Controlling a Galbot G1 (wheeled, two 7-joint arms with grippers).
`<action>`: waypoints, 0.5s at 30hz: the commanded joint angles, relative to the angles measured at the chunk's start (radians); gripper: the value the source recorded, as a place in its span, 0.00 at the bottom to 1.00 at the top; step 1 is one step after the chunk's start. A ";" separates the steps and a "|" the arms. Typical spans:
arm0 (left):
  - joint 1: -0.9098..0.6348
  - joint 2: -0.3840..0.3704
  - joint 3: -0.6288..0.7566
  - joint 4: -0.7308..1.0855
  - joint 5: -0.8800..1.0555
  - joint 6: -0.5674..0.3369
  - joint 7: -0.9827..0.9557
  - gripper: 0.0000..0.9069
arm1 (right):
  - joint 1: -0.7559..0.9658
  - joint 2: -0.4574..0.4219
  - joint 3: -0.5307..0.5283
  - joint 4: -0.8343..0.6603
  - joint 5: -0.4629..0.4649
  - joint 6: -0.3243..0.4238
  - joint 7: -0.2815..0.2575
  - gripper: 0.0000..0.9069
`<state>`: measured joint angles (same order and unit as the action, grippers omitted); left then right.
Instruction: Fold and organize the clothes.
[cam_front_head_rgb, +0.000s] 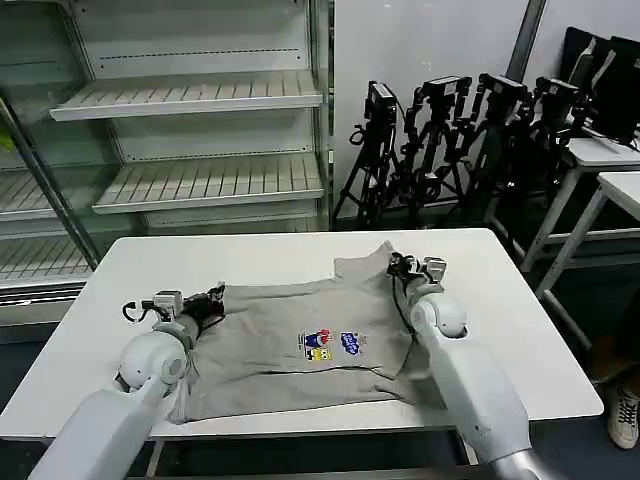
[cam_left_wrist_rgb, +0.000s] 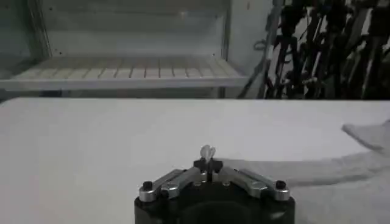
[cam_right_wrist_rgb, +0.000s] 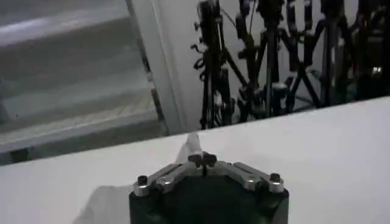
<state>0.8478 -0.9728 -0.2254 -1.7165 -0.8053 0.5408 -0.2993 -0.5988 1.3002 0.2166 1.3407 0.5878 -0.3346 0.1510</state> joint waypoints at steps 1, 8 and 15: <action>0.068 0.054 -0.058 -0.180 -0.016 -0.016 0.001 0.02 | -0.174 -0.099 0.030 0.302 -0.037 0.062 -0.009 0.00; 0.237 0.101 -0.097 -0.313 0.044 -0.007 0.006 0.02 | -0.409 -0.168 0.097 0.525 -0.090 0.064 -0.023 0.00; 0.343 0.110 -0.119 -0.345 0.098 0.002 0.007 0.02 | -0.614 -0.181 0.182 0.675 -0.154 0.070 -0.036 0.00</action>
<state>1.0080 -0.8928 -0.3095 -1.9408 -0.7707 0.5441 -0.2917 -0.9326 1.1684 0.3119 1.7555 0.4961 -0.2817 0.1206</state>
